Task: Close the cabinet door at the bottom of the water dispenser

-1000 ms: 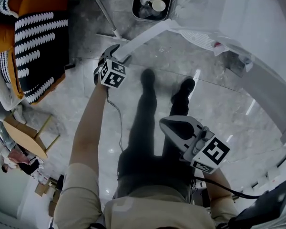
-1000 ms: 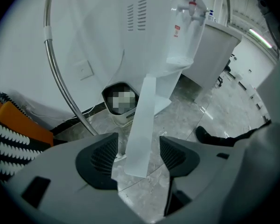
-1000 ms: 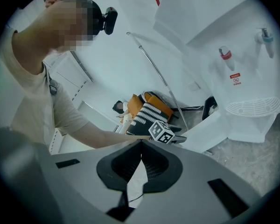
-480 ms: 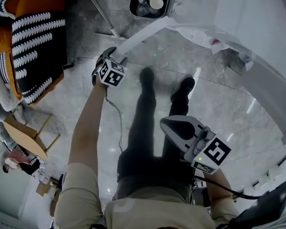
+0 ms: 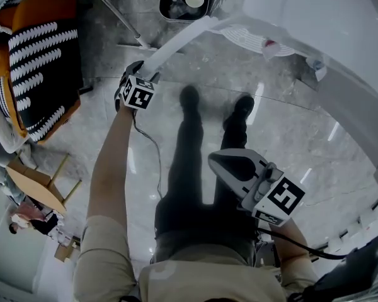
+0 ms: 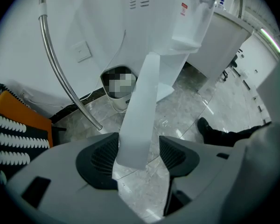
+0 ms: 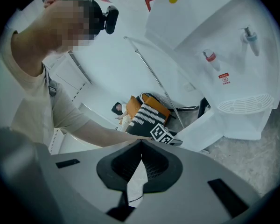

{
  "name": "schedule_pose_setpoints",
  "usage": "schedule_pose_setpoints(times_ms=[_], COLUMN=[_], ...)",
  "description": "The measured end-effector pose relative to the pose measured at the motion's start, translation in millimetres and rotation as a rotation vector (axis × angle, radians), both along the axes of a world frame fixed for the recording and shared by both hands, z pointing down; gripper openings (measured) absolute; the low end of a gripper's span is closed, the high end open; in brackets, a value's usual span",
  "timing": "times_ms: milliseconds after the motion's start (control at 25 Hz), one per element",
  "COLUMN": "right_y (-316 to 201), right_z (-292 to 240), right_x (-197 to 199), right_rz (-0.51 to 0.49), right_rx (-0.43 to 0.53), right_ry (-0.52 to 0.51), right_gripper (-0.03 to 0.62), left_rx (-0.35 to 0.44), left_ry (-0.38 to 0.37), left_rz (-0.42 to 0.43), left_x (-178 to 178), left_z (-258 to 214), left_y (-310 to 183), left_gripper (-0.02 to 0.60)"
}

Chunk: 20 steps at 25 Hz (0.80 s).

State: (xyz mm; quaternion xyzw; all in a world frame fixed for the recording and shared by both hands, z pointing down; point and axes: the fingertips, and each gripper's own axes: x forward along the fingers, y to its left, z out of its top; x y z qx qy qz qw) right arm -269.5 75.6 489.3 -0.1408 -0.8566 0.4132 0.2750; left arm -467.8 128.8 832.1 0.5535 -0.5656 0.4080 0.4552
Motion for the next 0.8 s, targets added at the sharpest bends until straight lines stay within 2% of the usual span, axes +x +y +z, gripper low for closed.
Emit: schedule_pose_setpoints(times_ms=[520,800], right_y=[-19,-37], right_z=[-2,-5], right_x=[16,27], right_rz=[0.057,0.111], right_rx=[0.01,0.022], right_ry=[-0.023,-0.035], right_gripper=[0.015,0.015], left_rx=[-0.014,-0.032], left_ry=[0.027,0.042], left_rz=[-0.079,-0.08], left_x=[18,36], left_z=[2,5], left_y=[0,1], left_gripper=[0.249,0.249])
